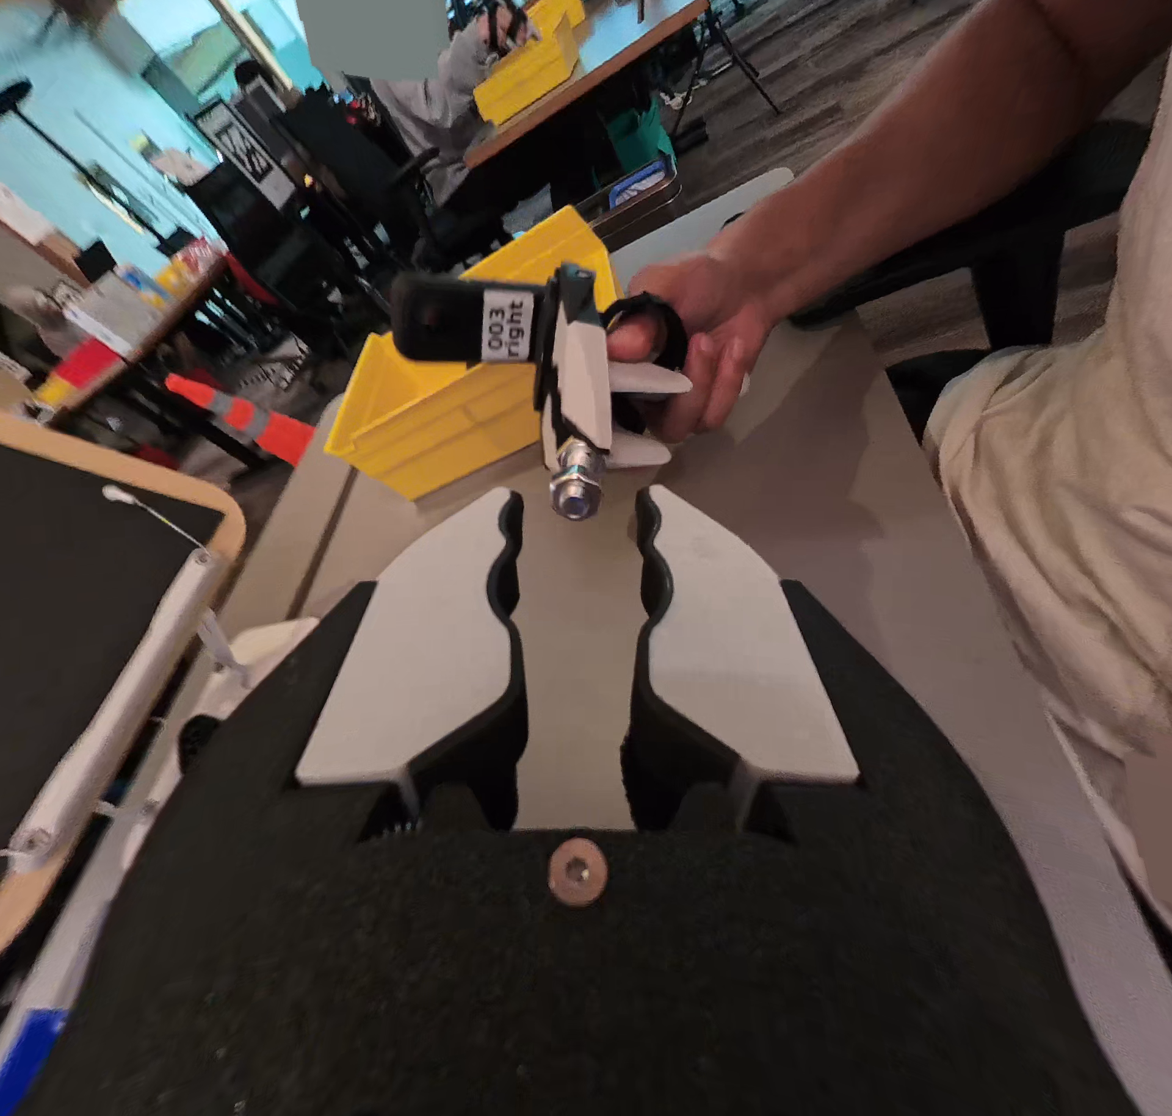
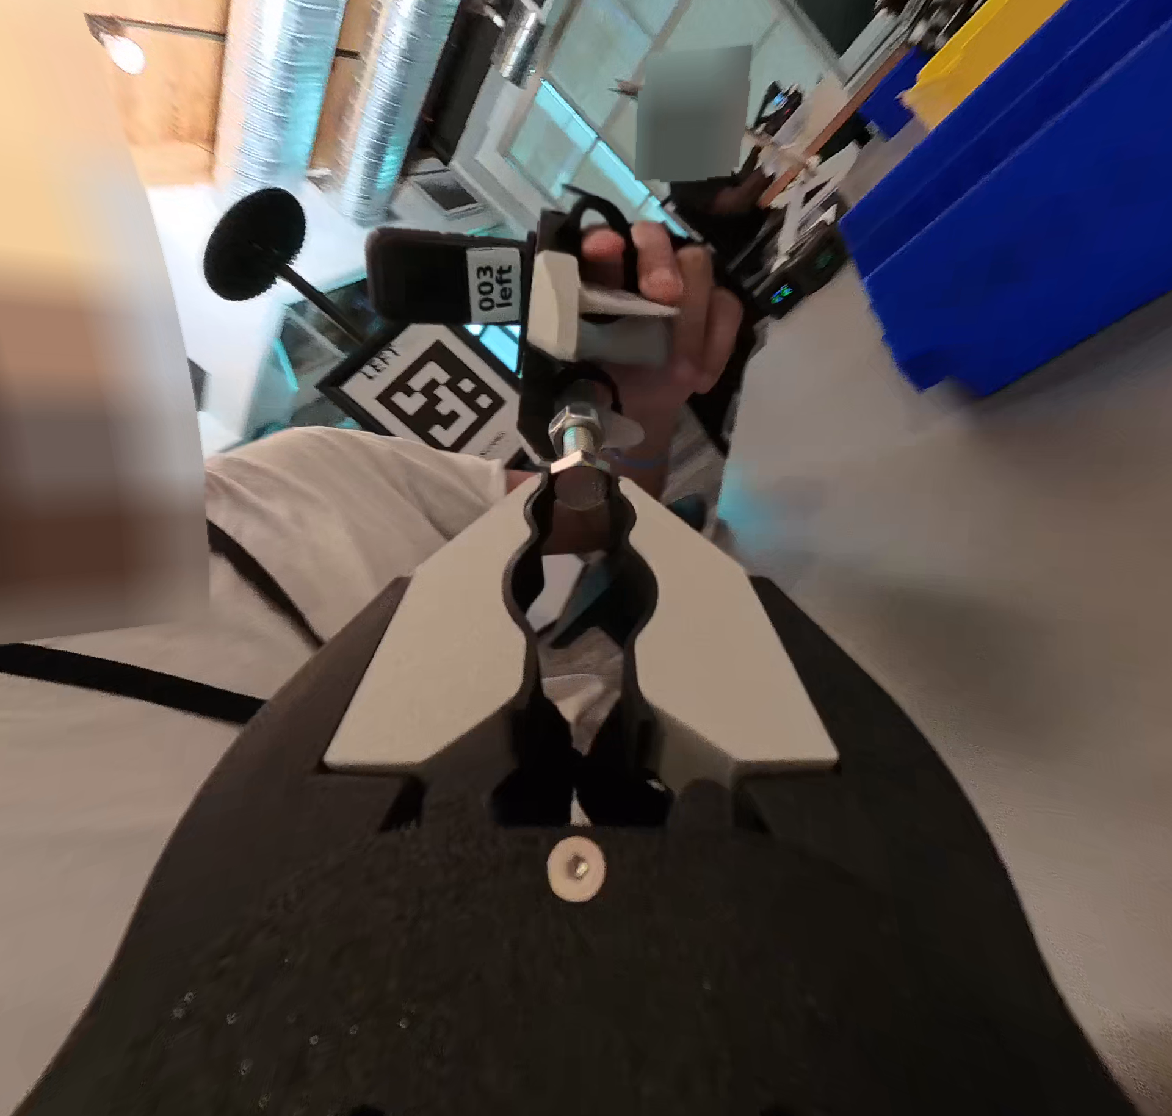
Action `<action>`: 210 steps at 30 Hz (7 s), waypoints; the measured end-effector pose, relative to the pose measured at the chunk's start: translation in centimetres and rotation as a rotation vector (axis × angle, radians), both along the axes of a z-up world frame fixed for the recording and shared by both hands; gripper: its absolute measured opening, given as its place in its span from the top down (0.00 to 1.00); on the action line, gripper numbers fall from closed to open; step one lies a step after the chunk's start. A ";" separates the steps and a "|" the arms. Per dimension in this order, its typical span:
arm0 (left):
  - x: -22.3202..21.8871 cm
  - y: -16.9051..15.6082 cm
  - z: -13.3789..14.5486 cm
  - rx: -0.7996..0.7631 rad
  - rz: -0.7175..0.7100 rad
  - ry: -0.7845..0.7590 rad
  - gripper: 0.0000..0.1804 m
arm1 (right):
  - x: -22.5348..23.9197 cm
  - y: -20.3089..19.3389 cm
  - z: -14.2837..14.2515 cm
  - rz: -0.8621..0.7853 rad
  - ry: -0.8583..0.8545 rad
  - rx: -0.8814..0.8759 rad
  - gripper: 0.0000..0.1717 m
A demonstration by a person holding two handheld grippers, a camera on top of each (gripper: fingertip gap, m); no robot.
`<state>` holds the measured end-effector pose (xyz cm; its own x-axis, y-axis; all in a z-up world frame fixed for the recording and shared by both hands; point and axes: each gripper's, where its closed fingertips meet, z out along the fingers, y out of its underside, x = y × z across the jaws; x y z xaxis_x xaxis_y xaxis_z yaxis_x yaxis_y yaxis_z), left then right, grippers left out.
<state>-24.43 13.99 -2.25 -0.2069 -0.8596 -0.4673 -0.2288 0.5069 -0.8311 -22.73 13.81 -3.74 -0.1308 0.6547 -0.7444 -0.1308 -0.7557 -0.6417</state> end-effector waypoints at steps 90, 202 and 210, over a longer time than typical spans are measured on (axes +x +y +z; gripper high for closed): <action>4.1 3.6 1.4 -1.099 0.023 -0.170 0.77 | 3.0 4.1 0.4 -0.283 0.090 0.018 0.90; 2.7 2.8 -0.1 -0.977 0.091 -0.207 0.81 | 2.9 3.5 2.0 -0.276 0.143 0.018 0.90; 3.0 4.0 -3.1 0.174 0.248 -0.015 0.66 | 2.5 3.9 0.7 -0.198 0.200 -0.187 0.91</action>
